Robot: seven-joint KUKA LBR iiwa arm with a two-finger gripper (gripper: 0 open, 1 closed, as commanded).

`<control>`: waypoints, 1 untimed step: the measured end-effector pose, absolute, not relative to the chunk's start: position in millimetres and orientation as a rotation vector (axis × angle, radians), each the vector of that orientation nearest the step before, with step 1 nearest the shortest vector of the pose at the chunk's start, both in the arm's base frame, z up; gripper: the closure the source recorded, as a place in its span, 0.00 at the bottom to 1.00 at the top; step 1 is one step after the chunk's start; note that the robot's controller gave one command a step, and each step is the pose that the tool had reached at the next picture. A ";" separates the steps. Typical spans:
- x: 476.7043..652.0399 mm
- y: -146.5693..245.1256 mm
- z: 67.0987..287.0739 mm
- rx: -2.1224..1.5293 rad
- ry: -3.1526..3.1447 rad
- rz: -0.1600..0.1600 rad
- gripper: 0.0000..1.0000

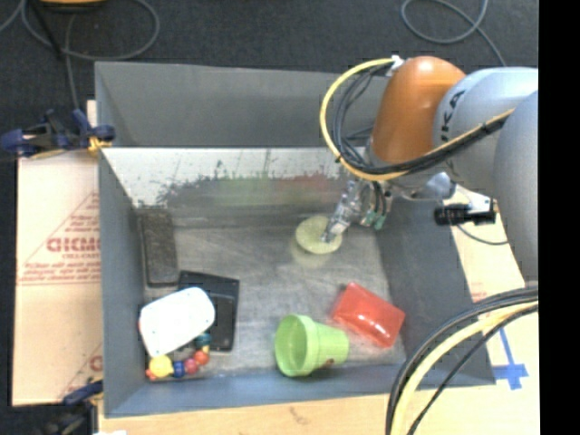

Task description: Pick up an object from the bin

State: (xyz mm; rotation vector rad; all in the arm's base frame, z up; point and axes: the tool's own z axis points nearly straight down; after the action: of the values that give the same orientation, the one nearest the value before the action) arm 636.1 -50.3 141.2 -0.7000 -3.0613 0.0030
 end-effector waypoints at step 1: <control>645.4 -31.1 173.8 -0.831 -3.035 0.001 0.00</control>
Offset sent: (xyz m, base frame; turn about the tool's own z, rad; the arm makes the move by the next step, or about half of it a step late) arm 0.0000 0.0000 0.0000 0.0000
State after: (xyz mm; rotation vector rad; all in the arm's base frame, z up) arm 645.4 -31.1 173.8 -0.8308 -3.0349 0.0013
